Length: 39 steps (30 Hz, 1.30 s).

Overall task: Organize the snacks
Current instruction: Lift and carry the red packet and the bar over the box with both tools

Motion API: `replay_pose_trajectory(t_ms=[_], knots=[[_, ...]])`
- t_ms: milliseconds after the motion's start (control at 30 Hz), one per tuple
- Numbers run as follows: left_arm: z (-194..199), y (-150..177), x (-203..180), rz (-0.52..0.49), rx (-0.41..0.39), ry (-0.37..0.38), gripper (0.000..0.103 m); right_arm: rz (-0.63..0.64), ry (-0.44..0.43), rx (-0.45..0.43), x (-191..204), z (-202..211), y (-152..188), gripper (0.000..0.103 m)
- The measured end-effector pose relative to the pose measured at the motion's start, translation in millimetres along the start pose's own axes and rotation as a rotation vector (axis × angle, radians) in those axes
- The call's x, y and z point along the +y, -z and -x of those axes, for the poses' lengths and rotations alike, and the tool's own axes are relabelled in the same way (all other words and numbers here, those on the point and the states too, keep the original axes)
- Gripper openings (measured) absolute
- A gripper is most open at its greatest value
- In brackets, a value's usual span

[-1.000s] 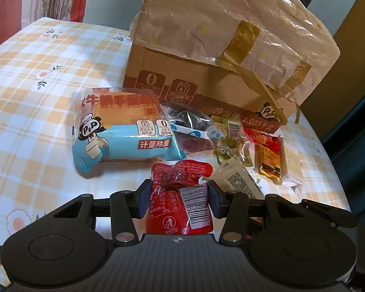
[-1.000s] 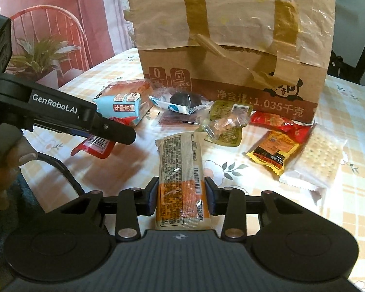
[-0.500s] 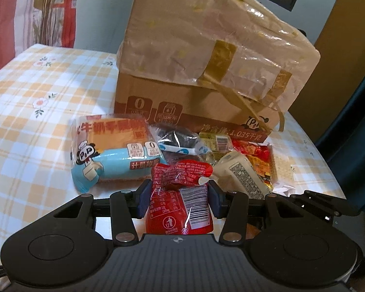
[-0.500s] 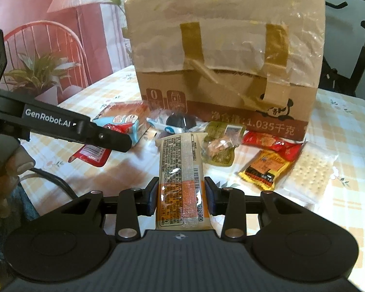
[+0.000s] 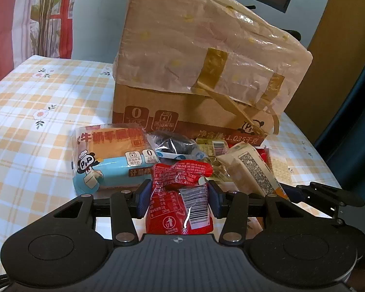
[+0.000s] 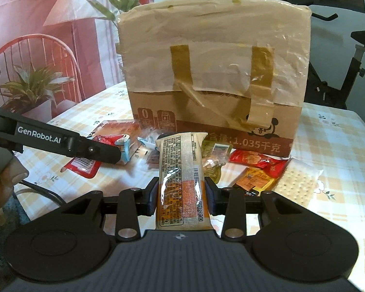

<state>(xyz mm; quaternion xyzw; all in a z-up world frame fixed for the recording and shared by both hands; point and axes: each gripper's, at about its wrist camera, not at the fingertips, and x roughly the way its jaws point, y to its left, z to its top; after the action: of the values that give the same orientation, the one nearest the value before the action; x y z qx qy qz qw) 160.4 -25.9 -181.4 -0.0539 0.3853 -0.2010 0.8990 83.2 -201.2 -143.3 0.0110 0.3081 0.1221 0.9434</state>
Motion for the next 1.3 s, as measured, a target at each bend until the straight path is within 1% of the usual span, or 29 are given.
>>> replay_pose_trajectory(t_ms=[300,533,667,800,967,1133,1300], knots=[[6,-2,-3,-0.025,-0.034,0.005,0.051,0.001,0.006,-0.018,-2,2,-3,0.04],[32,-24,-9,-0.083,-0.133,-0.006,0.051,0.026,0.012,-0.062,-4,11,-23,0.04],[48,-44,-10,-0.098,-0.191,-0.006,0.051,0.064,0.003,-0.097,-1,16,-43,0.04],[56,-64,-9,-0.072,-0.221,0.019,0.051,0.114,-0.005,-0.162,5,27,-66,0.04],[66,-91,-16,-0.088,-0.287,0.03,0.051,0.145,-0.017,-0.236,9,38,-96,0.04],[74,-114,-22,-0.094,-0.346,0.037,0.051,0.177,-0.012,-0.282,9,41,-124,0.04],[73,-133,-25,-0.107,-0.37,0.038,0.051,0.212,-0.001,-0.308,5,41,-147,0.04]])
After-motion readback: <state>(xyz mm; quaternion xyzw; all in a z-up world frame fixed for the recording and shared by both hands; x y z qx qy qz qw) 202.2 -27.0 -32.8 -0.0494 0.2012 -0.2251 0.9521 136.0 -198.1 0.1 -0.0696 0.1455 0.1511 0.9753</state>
